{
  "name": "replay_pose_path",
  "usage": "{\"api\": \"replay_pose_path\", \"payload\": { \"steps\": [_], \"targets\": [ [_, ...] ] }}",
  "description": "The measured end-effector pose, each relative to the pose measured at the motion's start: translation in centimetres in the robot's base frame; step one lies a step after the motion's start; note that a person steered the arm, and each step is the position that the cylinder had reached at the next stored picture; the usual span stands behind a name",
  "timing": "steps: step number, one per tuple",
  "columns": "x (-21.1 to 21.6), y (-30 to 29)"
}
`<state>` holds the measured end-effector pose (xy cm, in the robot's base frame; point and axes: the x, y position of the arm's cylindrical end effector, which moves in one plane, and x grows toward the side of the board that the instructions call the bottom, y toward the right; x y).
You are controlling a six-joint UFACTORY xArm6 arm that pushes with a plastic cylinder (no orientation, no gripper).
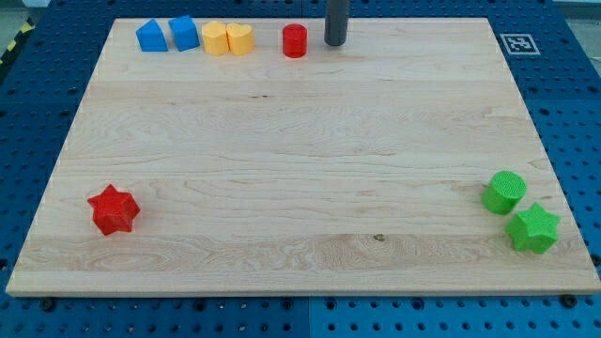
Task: Slightly move the red circle towards the left
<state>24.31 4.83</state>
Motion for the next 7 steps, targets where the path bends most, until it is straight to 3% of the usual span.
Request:
{"api": "replay_pose_path", "payload": {
  "steps": [7],
  "targets": [
    [0.8,-3.0]
  ]
}}
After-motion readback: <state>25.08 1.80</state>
